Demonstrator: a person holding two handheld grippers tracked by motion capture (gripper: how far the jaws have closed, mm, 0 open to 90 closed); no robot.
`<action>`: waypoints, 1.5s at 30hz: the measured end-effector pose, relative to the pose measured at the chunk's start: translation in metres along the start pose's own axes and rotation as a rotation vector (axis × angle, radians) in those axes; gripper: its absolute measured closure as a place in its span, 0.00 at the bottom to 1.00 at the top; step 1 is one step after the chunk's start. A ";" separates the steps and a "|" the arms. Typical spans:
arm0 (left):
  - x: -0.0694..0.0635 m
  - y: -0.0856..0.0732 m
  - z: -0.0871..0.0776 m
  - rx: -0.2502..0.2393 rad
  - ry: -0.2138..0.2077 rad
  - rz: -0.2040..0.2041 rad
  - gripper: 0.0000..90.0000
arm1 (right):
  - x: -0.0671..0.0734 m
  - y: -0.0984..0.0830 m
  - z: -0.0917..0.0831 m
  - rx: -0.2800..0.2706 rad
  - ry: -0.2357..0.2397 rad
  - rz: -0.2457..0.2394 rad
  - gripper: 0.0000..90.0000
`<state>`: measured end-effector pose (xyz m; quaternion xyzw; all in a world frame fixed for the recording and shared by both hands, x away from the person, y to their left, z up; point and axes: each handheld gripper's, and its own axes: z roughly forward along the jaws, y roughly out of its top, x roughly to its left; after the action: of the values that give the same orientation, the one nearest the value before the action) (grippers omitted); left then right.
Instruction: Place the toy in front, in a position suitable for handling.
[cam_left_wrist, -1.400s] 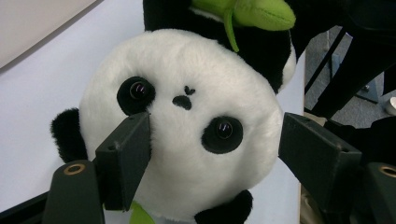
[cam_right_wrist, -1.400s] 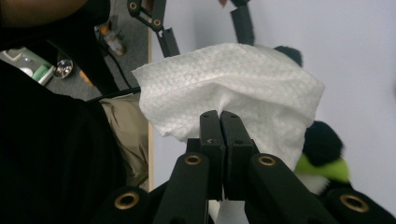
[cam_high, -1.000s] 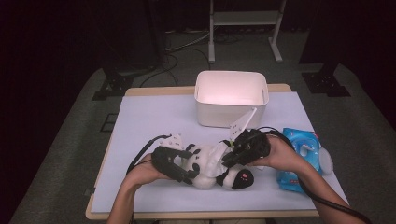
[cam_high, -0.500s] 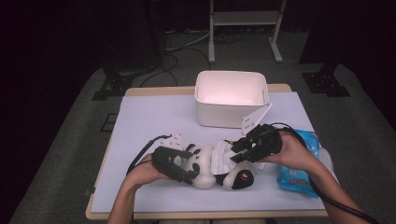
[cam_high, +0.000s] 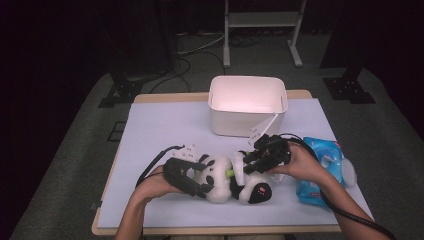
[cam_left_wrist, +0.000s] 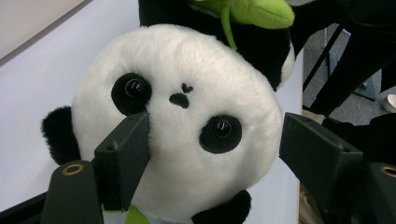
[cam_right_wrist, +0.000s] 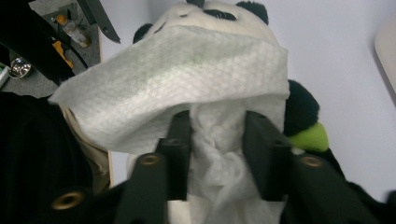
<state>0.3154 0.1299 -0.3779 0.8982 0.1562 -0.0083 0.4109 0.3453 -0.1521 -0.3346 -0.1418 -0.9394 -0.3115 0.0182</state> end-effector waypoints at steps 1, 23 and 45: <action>0.000 0.000 0.000 -0.001 0.002 0.000 0.27 | 0.000 -0.001 0.000 0.000 -0.003 0.002 0.76; 0.010 0.015 0.009 0.032 0.038 0.031 0.20 | 0.006 -0.047 -0.015 0.031 0.007 0.023 0.92; 0.007 0.011 0.011 0.074 0.052 0.025 0.24 | -0.017 -0.047 -0.010 0.007 -0.041 0.080 0.93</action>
<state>0.3262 0.1168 -0.3785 0.9145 0.1550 0.0145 0.3734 0.3485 -0.1978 -0.3561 -0.1855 -0.9343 -0.3042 0.0118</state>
